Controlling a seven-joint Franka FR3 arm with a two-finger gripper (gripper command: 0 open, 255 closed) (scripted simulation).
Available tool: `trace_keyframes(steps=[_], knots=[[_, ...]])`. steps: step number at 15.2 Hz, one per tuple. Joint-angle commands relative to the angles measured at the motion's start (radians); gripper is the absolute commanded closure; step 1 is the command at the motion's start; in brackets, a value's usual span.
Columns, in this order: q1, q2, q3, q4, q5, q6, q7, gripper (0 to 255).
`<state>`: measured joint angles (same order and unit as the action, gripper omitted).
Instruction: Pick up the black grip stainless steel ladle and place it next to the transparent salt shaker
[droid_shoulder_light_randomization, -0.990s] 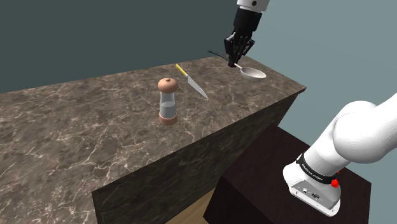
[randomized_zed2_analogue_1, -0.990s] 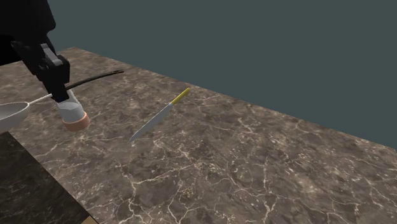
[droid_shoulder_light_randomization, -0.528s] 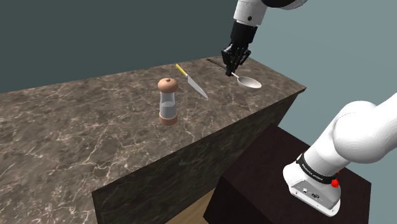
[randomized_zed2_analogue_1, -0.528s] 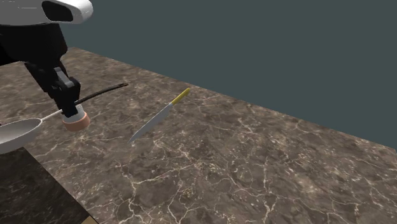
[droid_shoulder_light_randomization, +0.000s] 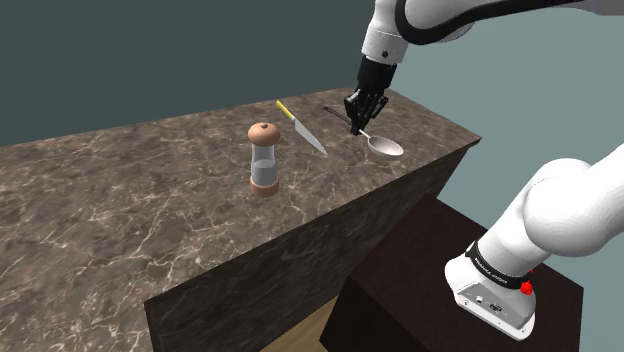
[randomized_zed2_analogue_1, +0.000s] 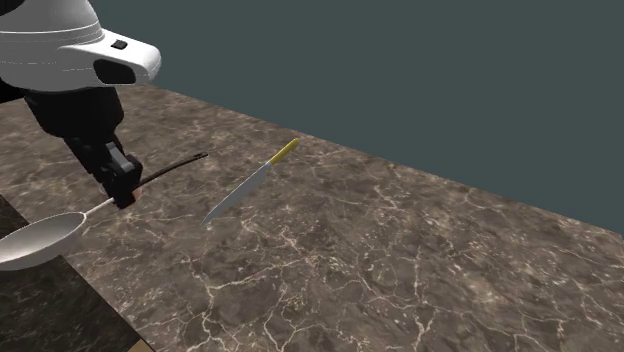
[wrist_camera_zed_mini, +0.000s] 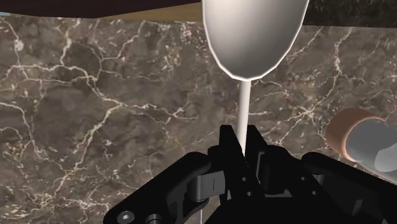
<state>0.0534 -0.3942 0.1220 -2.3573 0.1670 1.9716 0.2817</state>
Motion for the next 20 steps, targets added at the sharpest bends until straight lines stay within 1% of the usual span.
trace_keyframes(steps=[1,11,20], knots=[[0.001,0.007,0.002,-0.021,0.002,0.029,-0.002,255],[0.004,0.056,0.010,-0.116,0.012,0.173,-0.016,255],[0.008,0.124,0.017,-0.184,0.022,0.308,-0.029,255]])
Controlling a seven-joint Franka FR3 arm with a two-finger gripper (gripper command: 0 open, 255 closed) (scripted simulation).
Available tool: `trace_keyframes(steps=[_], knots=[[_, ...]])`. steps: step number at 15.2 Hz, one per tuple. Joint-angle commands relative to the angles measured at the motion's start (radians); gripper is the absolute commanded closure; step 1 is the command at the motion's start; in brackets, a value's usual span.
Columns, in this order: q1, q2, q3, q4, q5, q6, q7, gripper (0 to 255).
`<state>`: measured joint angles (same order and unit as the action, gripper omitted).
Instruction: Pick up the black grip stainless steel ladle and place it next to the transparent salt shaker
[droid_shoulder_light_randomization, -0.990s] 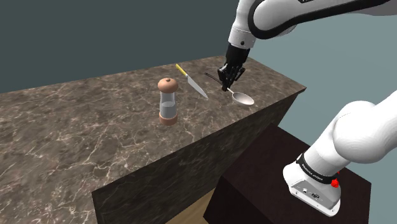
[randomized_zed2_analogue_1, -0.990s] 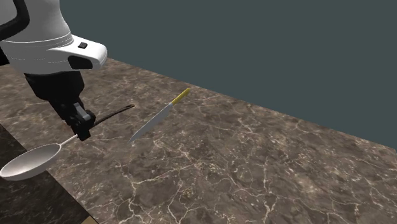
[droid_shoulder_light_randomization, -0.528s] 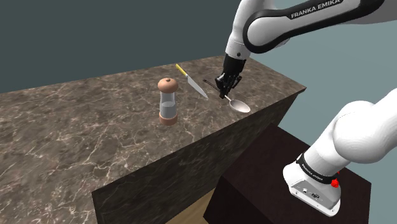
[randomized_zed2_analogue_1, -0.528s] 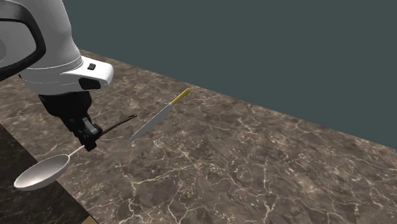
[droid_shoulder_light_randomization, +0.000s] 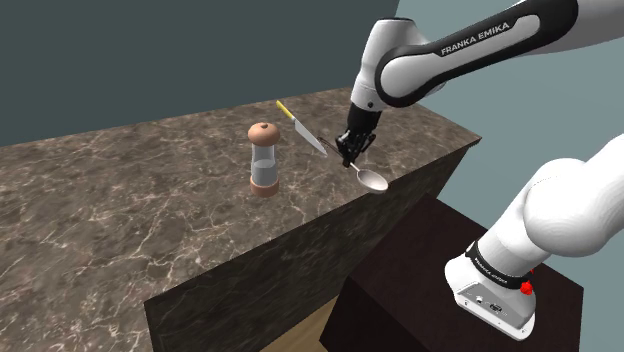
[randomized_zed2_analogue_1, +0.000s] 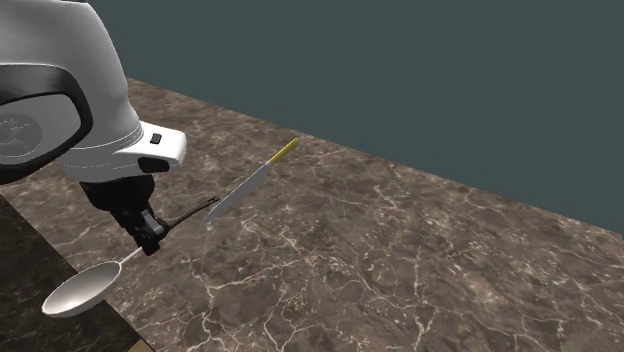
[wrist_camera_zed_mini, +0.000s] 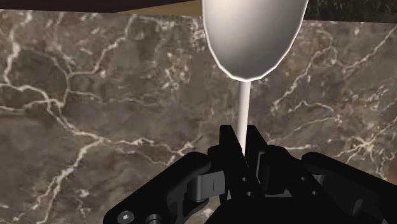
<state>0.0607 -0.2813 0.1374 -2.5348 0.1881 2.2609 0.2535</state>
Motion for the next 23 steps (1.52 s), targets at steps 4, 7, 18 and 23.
trace_keyframes(steps=[4,7,18,23], knots=[[0.002,0.043,0.004,-0.028,0.005,0.072,-0.007,255],[0.002,0.044,0.004,-0.028,0.005,0.072,-0.007,255],[-0.001,0.020,0.000,-0.013,0.002,0.033,-0.006,0],[-0.007,-0.038,-0.010,0.034,-0.008,-0.073,-0.002,0]])
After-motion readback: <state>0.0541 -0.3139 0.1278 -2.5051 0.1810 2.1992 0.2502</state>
